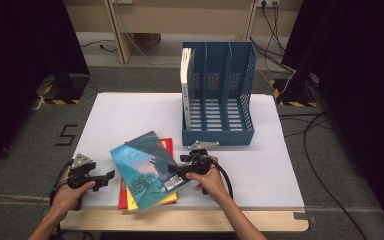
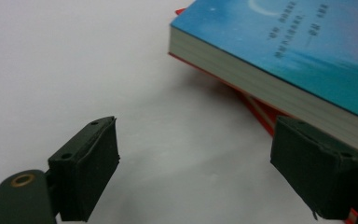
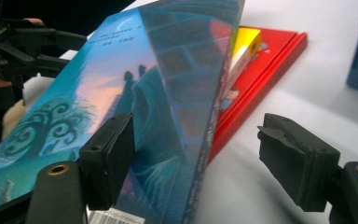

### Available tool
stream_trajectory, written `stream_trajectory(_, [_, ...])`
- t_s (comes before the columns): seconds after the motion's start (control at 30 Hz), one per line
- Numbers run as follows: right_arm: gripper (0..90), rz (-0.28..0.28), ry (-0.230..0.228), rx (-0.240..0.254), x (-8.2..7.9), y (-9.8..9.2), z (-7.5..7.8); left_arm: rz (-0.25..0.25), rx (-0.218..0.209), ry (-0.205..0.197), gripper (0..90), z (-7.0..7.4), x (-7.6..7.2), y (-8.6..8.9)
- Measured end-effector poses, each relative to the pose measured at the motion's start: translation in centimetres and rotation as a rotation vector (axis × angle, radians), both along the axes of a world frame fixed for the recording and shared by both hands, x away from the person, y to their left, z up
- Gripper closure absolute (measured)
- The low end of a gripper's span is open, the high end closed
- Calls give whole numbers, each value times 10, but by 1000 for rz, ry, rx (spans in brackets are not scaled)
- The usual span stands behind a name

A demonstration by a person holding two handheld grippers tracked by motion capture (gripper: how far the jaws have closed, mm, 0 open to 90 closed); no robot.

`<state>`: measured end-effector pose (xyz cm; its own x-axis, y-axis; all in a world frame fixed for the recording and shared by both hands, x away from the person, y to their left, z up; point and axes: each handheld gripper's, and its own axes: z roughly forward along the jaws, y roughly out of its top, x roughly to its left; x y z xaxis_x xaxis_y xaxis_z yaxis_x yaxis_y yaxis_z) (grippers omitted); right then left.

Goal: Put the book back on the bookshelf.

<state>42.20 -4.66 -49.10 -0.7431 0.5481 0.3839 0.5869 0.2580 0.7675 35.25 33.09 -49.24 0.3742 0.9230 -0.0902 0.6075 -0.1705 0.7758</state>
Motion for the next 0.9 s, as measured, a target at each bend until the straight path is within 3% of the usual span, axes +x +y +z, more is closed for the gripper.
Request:
stream_trajectory(0.13, [277,0,6,3,0,0,0,-36,-13,6,147,1,-3,-11])
stream_trajectory(0.17, [277,5,2,2,0,0,0,-36,7,1,151,1,-4,-13])
stream_trajectory(0.33, [275,21,21,12,0,2,-2,-32,-8,15,160,2,-5,-14])
stream_trajectory(0.5, [278,35,26,19,0,4,-2,-27,20,0,162,4,-6,-17])
stream_trajectory(0.6, [279,55,40,25,-1,5,-3,-33,4,-6,245,5,-4,-25])
stream_trajectory(0.67, [220,50,44,18,-2,7,-4,-41,30,-23,276,5,-1,-33])
stream_trajectory(0.73, [210,42,44,6,-1,6,-3,-46,44,-32,274,6,1,-36])
stream_trajectory(0.9, [242,36,41,-8,-4,2,0,-35,25,-17,228,4,3,-34])
